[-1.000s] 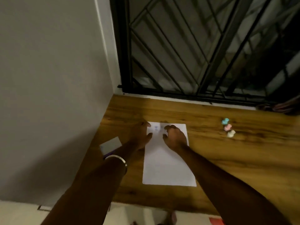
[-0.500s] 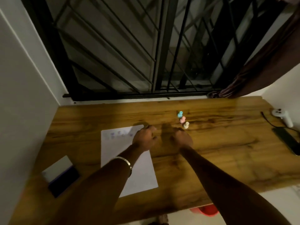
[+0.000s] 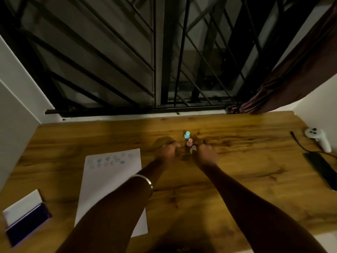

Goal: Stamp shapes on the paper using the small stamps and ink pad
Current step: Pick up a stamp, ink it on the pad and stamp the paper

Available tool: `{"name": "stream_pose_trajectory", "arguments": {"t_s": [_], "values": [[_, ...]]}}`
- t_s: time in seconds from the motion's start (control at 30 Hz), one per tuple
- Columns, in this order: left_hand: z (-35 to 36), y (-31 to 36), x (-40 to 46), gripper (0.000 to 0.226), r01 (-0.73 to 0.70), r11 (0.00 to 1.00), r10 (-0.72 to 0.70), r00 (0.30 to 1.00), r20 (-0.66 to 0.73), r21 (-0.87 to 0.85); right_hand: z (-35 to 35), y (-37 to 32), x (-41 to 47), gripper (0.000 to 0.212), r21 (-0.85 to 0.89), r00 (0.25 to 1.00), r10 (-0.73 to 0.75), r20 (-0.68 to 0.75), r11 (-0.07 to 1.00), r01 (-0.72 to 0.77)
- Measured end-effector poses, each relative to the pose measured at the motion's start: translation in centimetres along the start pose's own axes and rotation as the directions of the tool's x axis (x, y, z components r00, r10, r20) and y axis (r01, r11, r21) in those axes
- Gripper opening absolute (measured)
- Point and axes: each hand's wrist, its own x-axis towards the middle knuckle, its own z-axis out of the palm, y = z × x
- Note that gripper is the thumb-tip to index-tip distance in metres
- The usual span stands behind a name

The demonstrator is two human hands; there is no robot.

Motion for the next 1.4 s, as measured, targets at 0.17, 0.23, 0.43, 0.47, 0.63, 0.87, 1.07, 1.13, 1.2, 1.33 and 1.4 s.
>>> {"name": "stream_pose_trajectory", "arguments": {"t_s": [0.17, 0.23, 0.43, 0.47, 0.63, 0.87, 1.07, 1.13, 1.2, 1.33, 1.4], "values": [[0.6, 0.6, 0.1, 0.042, 0.036, 0.999, -0.036, 0.999, 0.021, 0.018, 0.7, 0.9, 0.7, 0.036, 0.012, 0.999, -0.018, 0.026, 1.0, 0.018], [0.6, 0.4, -0.2, 0.044, 0.04, 0.999, -0.04, 0.999, 0.025, 0.014, 0.9, 1.0, 0.7, 0.033, 0.007, 0.999, -0.028, 0.016, 1.0, 0.027], [0.2, -0.6, -1.5, 0.044, 0.056, 0.998, -0.056, 0.998, -0.001, 0.003, 1.3, -0.7, -0.3, 0.039, 0.093, 0.995, -0.083, 0.055, 0.993, 0.078], [0.0, -0.7, -1.8, 0.043, 0.058, 0.998, -0.058, 0.998, 0.002, -0.015, 1.3, -1.2, -0.5, 0.043, 0.093, 0.991, -0.107, 0.078, 0.991, 0.1], [-1.5, -2.4, -3.9, 0.046, 0.064, 0.997, -0.063, 0.998, 0.015, -0.049, 1.5, -5.1, -2.1, 0.012, 0.356, 0.988, -0.115, 0.107, 0.932, 0.07], [-4.5, -8.0, -9.5, 0.022, 0.116, 0.991, -0.123, 0.981, -0.146, -0.061, 3.5, -13.6, -5.4, 0.013, 0.431, 0.975, -0.198, 0.106, 0.892, 0.134], [-8.1, -13.6, -15.3, 0.025, 0.186, 0.971, -0.22, 0.943, -0.248, -0.151, 5.9, -21.4, -9.0, 0.008, 0.495, 0.937, -0.33, 0.116, 0.837, 0.233], [-9.3, -15.9, -17.2, 0.025, 0.221, 0.96, -0.26, 0.933, -0.25, -0.173, 6.8, -24.1, -10.1, 0.004, 0.483, 0.913, -0.388, 0.128, 0.828, 0.284], [-10.4, -18.3, -19.3, 0.025, 0.247, 0.94, -0.304, 0.92, -0.248, -0.237, 7.6, -26.8, -11.3, 0.003, 0.469, 0.88, -0.453, 0.144, 0.814, 0.342], [-12.3, -22.5, -24.1, 0.033, 0.278, 0.9, -0.378, 0.881, -0.284, -0.336, 9.2, -32.2, -14.1, 0.006, 0.514, 0.815, -0.556, 0.165, 0.753, 0.41], [-13.3, -24.5, -26.3, 0.035, 0.327, 0.888, -0.419, 0.864, -0.278, -0.322, 10.0, -34.7, -15.5, 0.008, 0.531, 0.8, -0.581, 0.152, 0.731, 0.429]]}}
